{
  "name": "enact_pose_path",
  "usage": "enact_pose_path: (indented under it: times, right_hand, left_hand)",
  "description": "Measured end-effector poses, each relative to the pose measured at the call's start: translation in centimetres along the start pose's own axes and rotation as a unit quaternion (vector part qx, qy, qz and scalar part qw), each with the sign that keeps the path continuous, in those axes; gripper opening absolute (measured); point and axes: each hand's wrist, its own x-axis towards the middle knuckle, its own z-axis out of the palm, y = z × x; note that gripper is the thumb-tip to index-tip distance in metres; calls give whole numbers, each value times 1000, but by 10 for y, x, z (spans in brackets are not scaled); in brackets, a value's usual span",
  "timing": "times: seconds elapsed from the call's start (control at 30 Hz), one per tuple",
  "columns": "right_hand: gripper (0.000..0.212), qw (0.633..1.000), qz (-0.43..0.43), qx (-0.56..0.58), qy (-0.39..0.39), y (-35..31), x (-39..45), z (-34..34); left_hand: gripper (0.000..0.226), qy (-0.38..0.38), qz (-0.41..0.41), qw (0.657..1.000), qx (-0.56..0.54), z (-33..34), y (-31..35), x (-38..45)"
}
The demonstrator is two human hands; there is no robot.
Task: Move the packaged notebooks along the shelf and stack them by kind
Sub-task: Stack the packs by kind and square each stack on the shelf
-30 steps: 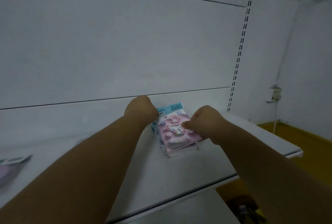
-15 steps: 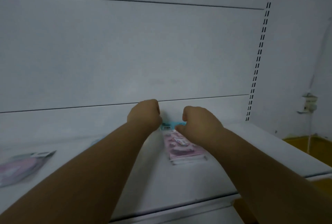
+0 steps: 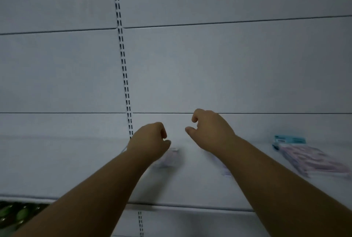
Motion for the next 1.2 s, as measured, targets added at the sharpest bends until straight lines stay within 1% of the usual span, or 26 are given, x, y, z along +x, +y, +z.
enact_pose_path:
  times: [0.1, 0.2, 0.37, 0.47, 0.53, 0.63, 0.7, 0.8, 0.87, 0.9, 0.97, 1.03, 1.1, 1.2]
  right_hand:
    - [29, 999, 14, -15, -31, -38, 0, 31]
    - [29, 997, 39, -24, -56, -54, -6, 56]
    - [32, 991, 99, -39, -80, -49, -14, 72]
    - [37, 984, 140, -40, -100, -44, -14, 81]
    - [35, 980, 163, -25, -115, -41, -14, 92]
    - [27, 979, 180, 8, -100, -40, -14, 103]
    - [27, 977, 196, 27, -86, -40, -14, 106]
    - [44, 970, 222, 86, -58, -39, -19, 106]
    - [50, 962, 230, 145, -34, -38, -22, 104]
    - [52, 960, 227, 160, -23, -37, -23, 102]
    - [54, 961, 219, 167, -13, -36, -24, 99]
    - [57, 959, 214, 183, -13, -33, -25, 96]
    - [51, 957, 208, 202, -12, -30, -25, 95]
    - [44, 956, 218, 196, -32, -28, -26, 97]
  left_hand:
    - [15, -21, -21, 1000, -2, -14, -56, -10]
    - [21, -54, -18, 998, -20, -14, -87, -16]
    - [26, -122, -2, 992, -46, -3, -90, -14]
    - [40, -135, -11, 990, -41, 5, -84, -12]
    - [41, -136, -19, 990, -36, 9, -77, -10]
    - [44, -131, -44, 988, -62, 13, -67, -9]
    - [49, -129, -74, 984, -98, 14, -63, -9]
    - [64, -130, -133, 967, -176, 11, -62, -7]
    - [74, -131, -149, 957, -213, 9, -62, -5]
    - [75, -136, -146, 957, -212, 7, -62, -5]
    - [64, -144, -123, 962, -195, 6, -62, -8]
    - [50, -130, -99, 964, -211, 7, -66, -12]
    - [42, -113, -91, 962, -230, 6, -69, -14]
    - [28, -123, -91, 964, -218, 4, -71, -16]
